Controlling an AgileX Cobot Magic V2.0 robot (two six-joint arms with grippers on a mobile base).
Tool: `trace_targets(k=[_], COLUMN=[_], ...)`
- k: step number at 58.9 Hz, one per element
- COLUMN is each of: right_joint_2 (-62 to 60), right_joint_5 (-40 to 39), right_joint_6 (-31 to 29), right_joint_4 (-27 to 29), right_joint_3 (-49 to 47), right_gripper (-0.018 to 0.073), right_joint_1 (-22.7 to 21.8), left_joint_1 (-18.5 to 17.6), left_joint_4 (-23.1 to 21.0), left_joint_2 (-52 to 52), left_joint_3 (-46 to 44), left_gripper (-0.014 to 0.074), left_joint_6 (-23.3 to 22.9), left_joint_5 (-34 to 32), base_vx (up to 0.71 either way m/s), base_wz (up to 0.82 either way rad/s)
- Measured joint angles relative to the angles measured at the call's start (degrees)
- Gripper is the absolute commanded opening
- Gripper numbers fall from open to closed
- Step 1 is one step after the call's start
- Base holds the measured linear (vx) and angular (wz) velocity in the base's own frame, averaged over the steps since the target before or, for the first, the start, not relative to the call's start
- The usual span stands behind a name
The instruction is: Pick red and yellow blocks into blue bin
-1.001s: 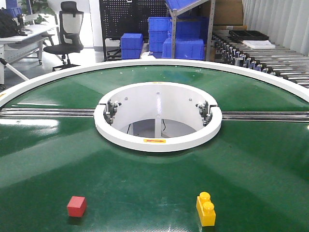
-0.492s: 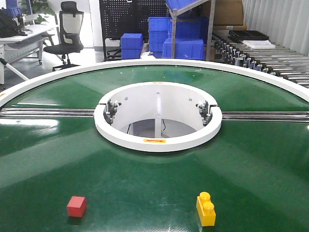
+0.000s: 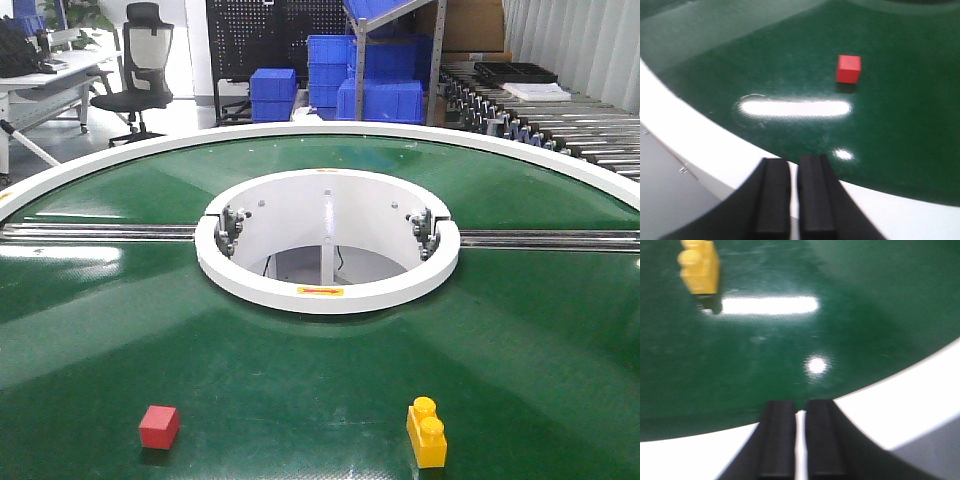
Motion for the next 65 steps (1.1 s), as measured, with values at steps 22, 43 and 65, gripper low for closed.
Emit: trace_targets(k=[22, 43, 65], right_joint_2=[7.9, 27.6, 51.8], right_joint_5=[-1.0, -0.7, 1.7], right_joint_6=[-17.5, 1.1, 6.1], right_joint_4=[13.9, -4.5, -6.6], right_joint_3=[-1.9, -15.8, -36.0], right_gripper=[0.0624, 0.0583, 0.0609], right_joint_1=[5.8, 18.1, 18.1], left_joint_1=[-7.2, -7.4, -7.4], left_joint_4=[-0.3, -0.4, -0.4], left_joint_2=[0.0, 0.0, 0.0], left_joint_3=[0.0, 0.0, 0.0], left_gripper=[0.0606, 0.055, 0.0533], left_joint_6=[1.1, 1.3, 1.3], left_joint_5=[0.1, 0.1, 0.0], base_vx=[0.0, 0.0, 0.0], base_wz=[0.0, 0.0, 0.0])
